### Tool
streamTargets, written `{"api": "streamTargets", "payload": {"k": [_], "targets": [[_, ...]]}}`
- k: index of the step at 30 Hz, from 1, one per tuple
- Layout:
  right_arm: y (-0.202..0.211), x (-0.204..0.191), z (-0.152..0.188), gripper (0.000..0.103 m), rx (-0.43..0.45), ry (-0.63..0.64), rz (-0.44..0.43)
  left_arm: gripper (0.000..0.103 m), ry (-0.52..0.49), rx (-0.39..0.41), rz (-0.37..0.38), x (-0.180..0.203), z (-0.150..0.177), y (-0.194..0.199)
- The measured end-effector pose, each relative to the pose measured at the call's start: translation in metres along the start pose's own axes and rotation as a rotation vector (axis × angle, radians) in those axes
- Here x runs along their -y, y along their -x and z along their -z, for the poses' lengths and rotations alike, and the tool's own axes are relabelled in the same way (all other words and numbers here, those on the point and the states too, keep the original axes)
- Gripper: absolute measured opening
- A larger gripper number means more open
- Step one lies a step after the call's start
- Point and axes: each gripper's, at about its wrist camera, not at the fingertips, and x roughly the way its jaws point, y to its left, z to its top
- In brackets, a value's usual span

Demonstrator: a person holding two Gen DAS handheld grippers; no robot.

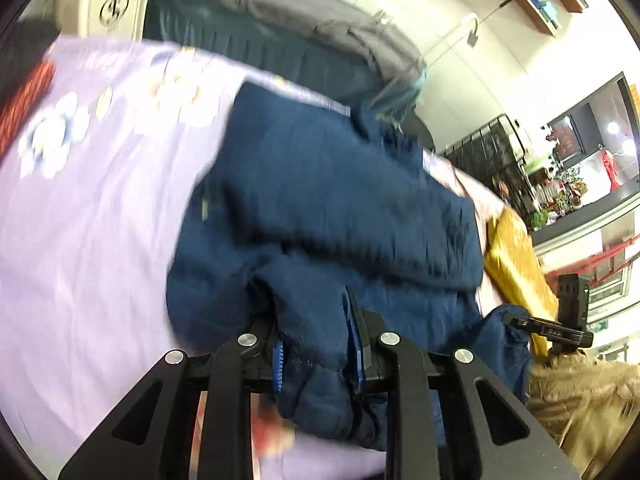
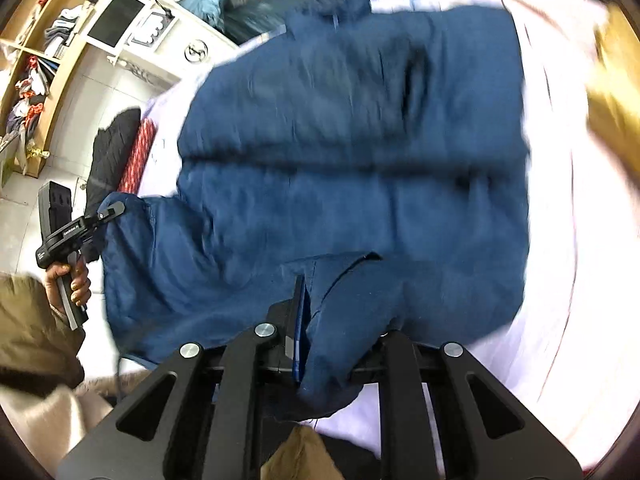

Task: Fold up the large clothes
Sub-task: 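Lift the hem with both grippers and fold it toward the collar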

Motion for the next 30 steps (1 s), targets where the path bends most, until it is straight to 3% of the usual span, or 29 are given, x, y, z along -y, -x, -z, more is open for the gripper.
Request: {"api": "streamTargets", "payload": {"k": [6, 12, 18, 21, 25, 28, 30], "targets": [[0.028, 0.021, -0.08, 0.015, 0.14, -0.074, -0.007, 0.023, -0.052, 0.047, -0.095, 0.016, -0.079, -0.022], [0.041, 0.043, -0.133, 0.015, 0.245, -0.156, 0.025, 0.023, -0.101, 0.076, -0.181, 0.032, -0.134, -0.046], [0.03, 0.067, -0.169, 0.015, 0.249, -0.256, 0.013, 0.024, -0.111, 0.054, -0.204, 0.038, -0.176, -0.076], [0.02, 0.076, -0.183, 0.015, 0.251, -0.309, 0.007, 0.026, -0.054, 0.017, -0.212, 0.029, -0.191, -0.097], [-0.002, 0.096, -0.196, 0.015, 0.229, -0.386, 0.006, 0.032, 0.074, -0.014, -0.148, 0.006, -0.202, -0.113], [-0.017, 0.116, -0.199, 0.015, 0.215, -0.48, -0.029, 0.04, 0.23, 0.017, -0.008, -0.02, -0.205, -0.103], [-0.025, 0.131, -0.197, 0.015, 0.209, -0.55, -0.055, 0.05, 0.313, 0.078, 0.029, -0.041, -0.21, -0.083]]}}
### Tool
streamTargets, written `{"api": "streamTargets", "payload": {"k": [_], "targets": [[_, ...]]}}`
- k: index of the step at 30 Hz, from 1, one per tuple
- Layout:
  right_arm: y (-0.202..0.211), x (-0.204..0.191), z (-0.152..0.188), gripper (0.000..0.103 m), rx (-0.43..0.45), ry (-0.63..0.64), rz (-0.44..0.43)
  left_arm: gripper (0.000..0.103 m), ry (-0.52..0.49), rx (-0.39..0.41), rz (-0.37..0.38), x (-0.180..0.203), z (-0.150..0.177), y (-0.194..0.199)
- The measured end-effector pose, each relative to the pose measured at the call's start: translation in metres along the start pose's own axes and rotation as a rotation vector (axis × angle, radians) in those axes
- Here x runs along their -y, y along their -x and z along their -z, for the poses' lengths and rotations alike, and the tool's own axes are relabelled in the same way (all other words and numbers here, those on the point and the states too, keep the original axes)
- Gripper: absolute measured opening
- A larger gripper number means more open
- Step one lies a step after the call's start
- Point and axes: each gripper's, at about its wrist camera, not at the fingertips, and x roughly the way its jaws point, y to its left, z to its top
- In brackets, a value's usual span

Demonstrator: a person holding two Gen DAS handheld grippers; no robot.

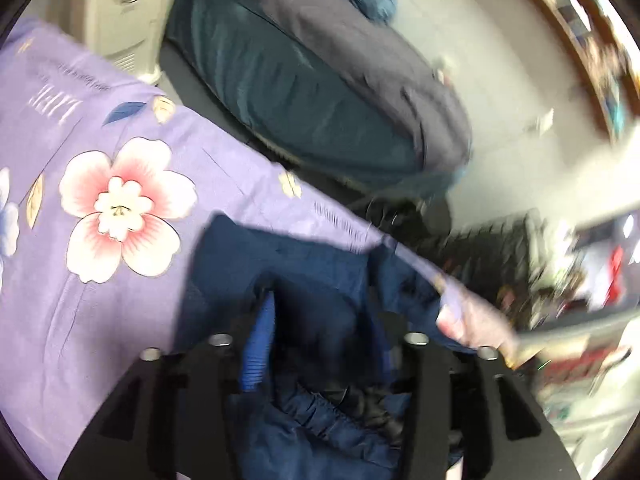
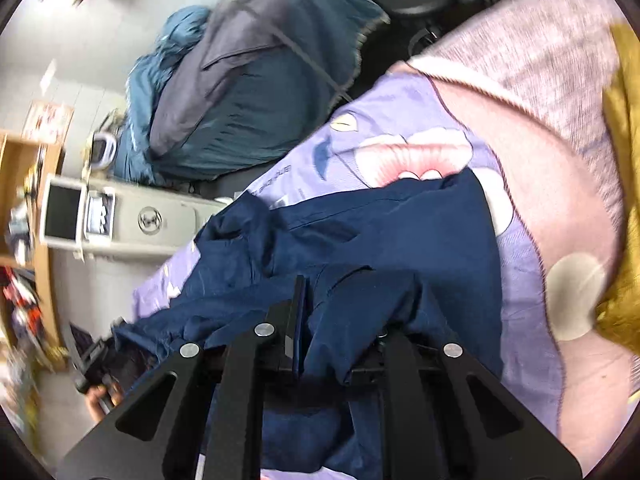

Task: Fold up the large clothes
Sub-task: 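Lift the hem with both grippers and fold it toward the collar, then open both grippers and release the folded jacket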

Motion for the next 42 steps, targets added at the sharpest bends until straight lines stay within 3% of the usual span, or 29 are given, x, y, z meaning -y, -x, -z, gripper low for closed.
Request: {"api": "streamTargets", "payload": {"k": [2, 3, 6, 9, 12, 14, 15, 18, 20, 22, 24, 27, 30, 34, 36, 38, 40, 42], "targets": [[-0.006, 0.009, -0.004, 0.015, -0.008, -0.035, 0.002, 0.064, 0.024, 0.084, -0.038, -0.014, -0.012, 0.027], [-0.008, 0.01, -0.005, 0.015, -0.009, -0.036, 0.008, 0.066, 0.021, 0.11, -0.05, -0.019, -0.016, 0.038], [-0.02, 0.012, -0.009, 0.015, -0.027, -0.04, 0.026, 0.067, -0.006, 0.104, -0.113, -0.03, -0.016, 0.055], [-0.027, 0.027, -0.013, 0.017, -0.042, -0.155, -0.016, 0.067, -0.05, 0.075, -0.181, -0.035, 0.004, 0.058], [-0.026, 0.044, -0.009, 0.029, -0.039, -0.319, -0.142, 0.068, -0.112, 0.05, -0.22, -0.032, 0.04, 0.051], [-0.016, 0.045, -0.003, 0.053, -0.023, -0.374, -0.219, 0.068, -0.157, 0.035, -0.265, -0.029, 0.069, 0.042], [-0.008, 0.045, 0.0, 0.059, -0.005, -0.399, -0.252, 0.068, -0.164, 0.032, -0.271, -0.029, 0.08, 0.039], [0.015, 0.039, 0.001, 0.064, 0.029, -0.397, -0.281, 0.068, -0.121, 0.034, -0.273, -0.035, 0.114, 0.035], [0.039, 0.013, -0.003, 0.064, 0.069, -0.212, -0.175, 0.068, -0.099, 0.046, -0.291, -0.038, 0.131, 0.035], [0.052, -0.033, 0.0, 0.064, 0.084, 0.081, -0.058, 0.068, -0.111, 0.057, -0.33, -0.037, 0.144, 0.036], [0.046, -0.096, 0.025, 0.064, 0.043, 0.44, 0.036, 0.068, -0.137, 0.048, -0.356, -0.032, 0.157, 0.033], [0.023, -0.156, 0.068, 0.064, -0.048, 0.736, 0.036, 0.068, -0.204, 0.028, -0.375, -0.019, 0.172, 0.028], [-0.007, -0.215, 0.124, 0.064, -0.074, 1.034, 0.024, 0.068, -0.258, 0.016, -0.367, -0.003, 0.184, 0.029], [-0.053, -0.25, 0.168, 0.064, -0.17, 1.208, 0.011, 0.069, -0.294, 0.018, -0.365, 0.007, 0.194, 0.036], [-0.073, -0.257, 0.183, 0.062, -0.202, 1.275, 0.046, 0.07, -0.301, 0.022, -0.372, 0.006, 0.201, 0.041], [-0.095, -0.258, 0.197, 0.023, -0.192, 1.363, 0.165, 0.071, -0.303, 0.024, -0.396, 0.0, 0.209, 0.047], [-0.111, -0.259, 0.195, 0.02, -0.153, 1.413, 0.238, 0.071, -0.287, 0.015, -0.408, -0.007, 0.213, 0.05], [-0.122, -0.261, 0.179, 0.018, -0.099, 1.38, 0.305, 0.071, -0.264, 0.004, -0.421, -0.017, 0.219, 0.052]]}}
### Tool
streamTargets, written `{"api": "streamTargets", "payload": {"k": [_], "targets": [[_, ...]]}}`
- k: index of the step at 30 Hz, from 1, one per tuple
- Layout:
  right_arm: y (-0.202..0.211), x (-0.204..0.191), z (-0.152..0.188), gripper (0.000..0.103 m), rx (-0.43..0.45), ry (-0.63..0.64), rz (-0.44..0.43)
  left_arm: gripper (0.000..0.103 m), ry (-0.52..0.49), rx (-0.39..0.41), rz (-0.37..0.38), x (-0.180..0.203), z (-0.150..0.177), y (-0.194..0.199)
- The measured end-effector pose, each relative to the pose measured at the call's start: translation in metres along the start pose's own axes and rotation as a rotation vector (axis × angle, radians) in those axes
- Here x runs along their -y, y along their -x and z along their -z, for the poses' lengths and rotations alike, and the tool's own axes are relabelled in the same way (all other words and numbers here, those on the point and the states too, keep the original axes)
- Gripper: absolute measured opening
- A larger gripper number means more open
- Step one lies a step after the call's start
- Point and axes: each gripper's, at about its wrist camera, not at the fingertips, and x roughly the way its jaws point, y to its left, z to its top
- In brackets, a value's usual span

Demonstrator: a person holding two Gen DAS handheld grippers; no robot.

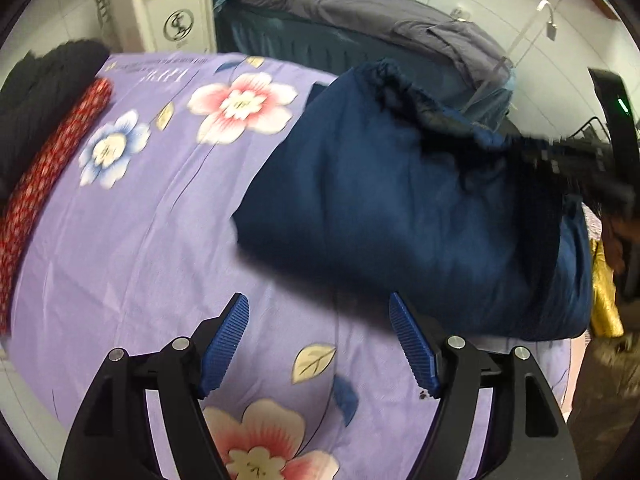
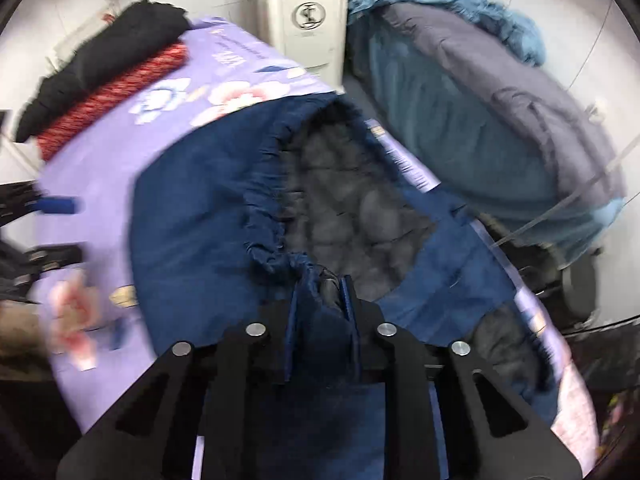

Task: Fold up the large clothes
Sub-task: 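Open both grippers and release the folded jacket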

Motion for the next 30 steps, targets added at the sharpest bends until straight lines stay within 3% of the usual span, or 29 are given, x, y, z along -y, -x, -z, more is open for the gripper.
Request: {"api": "streamTargets", "payload": {"k": [3, 5, 7, 10, 12, 14, 17, 20, 23, 25, 30], "targets": [[-0.009, 0.029, -0.013, 0.016, 0.008, -0.131, 0.023, 0.071, 0.02, -0.023, -0.007, -0.008, 0.008, -0.003], [-0.019, 0.043, -0.021, 0.015, 0.007, -0.186, 0.087, 0.071, 0.025, -0.035, -0.004, -0.009, 0.011, -0.005], [-0.044, 0.049, -0.023, 0.015, -0.052, -0.197, 0.136, 0.071, 0.031, -0.042, 0.0, -0.009, 0.012, -0.005], [-0.083, 0.049, -0.016, 0.016, -0.132, -0.237, 0.126, 0.071, 0.021, -0.034, 0.01, -0.004, 0.011, -0.002], [-0.09, 0.046, -0.01, 0.023, -0.126, -0.24, 0.159, 0.071, 0.007, -0.033, 0.014, 0.0, 0.008, -0.003], [-0.084, 0.047, -0.007, 0.045, -0.098, -0.258, 0.195, 0.071, -0.004, -0.036, 0.016, 0.004, 0.006, -0.005], [-0.048, 0.061, 0.002, 0.066, 0.012, -0.345, 0.194, 0.071, -0.013, -0.039, 0.016, 0.012, 0.001, -0.012], [0.0, 0.078, 0.027, 0.074, 0.109, -0.478, 0.133, 0.072, -0.034, -0.025, 0.022, 0.027, -0.006, -0.018], [0.02, 0.084, 0.058, 0.074, 0.091, -0.523, 0.073, 0.082, -0.118, 0.027, -0.005, 0.049, -0.012, -0.024], [0.032, 0.081, 0.088, 0.074, 0.064, -0.533, 0.068, 0.082, -0.181, 0.05, -0.007, 0.065, -0.017, -0.028], [0.034, 0.08, 0.156, 0.074, -0.021, -0.549, 0.133, 0.083, -0.331, 0.067, 0.007, 0.105, -0.04, -0.043]]}}
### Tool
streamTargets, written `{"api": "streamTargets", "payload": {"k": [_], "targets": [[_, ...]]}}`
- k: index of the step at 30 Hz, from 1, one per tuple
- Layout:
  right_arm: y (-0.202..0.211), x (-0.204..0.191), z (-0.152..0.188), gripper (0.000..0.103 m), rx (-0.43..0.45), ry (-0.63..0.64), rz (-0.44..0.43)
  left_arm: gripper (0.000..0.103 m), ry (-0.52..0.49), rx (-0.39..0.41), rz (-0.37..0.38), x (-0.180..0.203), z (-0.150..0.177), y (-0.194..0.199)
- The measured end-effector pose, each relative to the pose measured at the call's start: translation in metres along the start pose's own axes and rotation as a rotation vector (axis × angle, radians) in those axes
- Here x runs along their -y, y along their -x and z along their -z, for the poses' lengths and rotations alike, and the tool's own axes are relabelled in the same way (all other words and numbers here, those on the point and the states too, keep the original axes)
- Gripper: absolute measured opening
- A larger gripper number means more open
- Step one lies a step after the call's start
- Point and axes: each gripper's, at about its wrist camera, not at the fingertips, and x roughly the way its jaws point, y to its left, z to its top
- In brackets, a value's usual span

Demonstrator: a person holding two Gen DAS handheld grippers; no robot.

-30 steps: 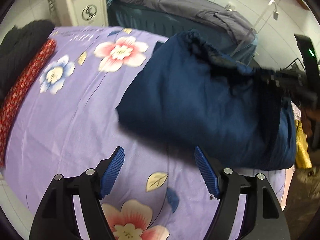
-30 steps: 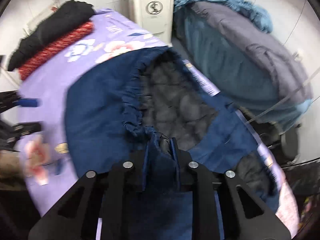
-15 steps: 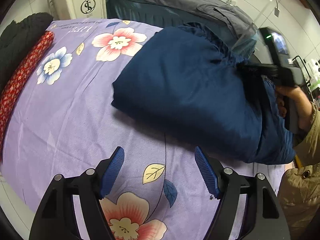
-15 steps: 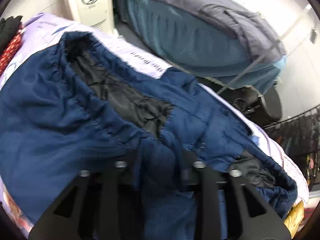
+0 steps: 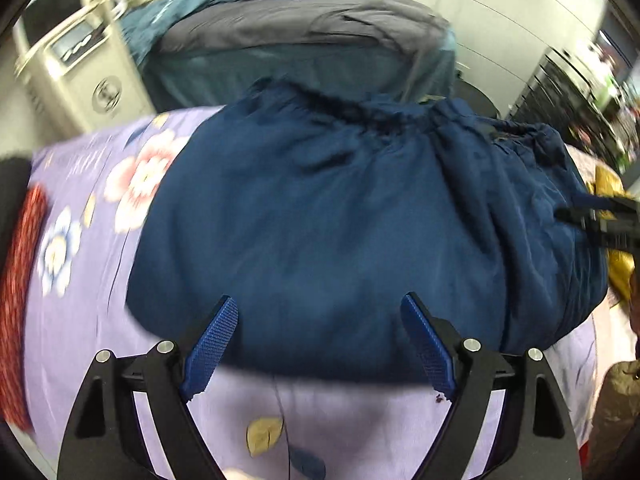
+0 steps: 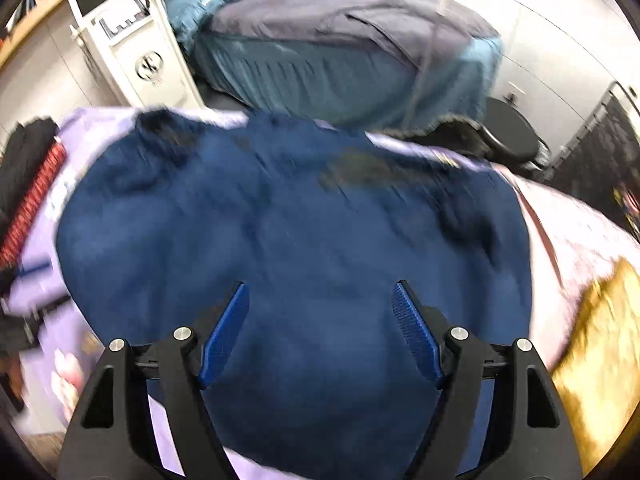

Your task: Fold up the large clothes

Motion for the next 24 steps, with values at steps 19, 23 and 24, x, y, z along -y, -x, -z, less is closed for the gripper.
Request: {"api": "streamTargets", "payload": {"k": [19, 23, 24], "targets": [[-0.078, 0.099, 0.001, 0.075, -0.152, -0.231, 0.056, 0.096, 0.283, -0.286, 0.073, -0.097, -0.067, -0.122], [-0.086, 0.092, -0.003, 0.078, -0.163, -0.213, 0.096, 0.097, 0.264, -0.306, 0.067, -0.095, -0.069, -0.132], [-0.086, 0.092, -0.002, 0.078, -0.164, -0.214, 0.097, 0.097, 0.27, -0.307, 0.073, -0.096, -0.068, -0.134]]}}
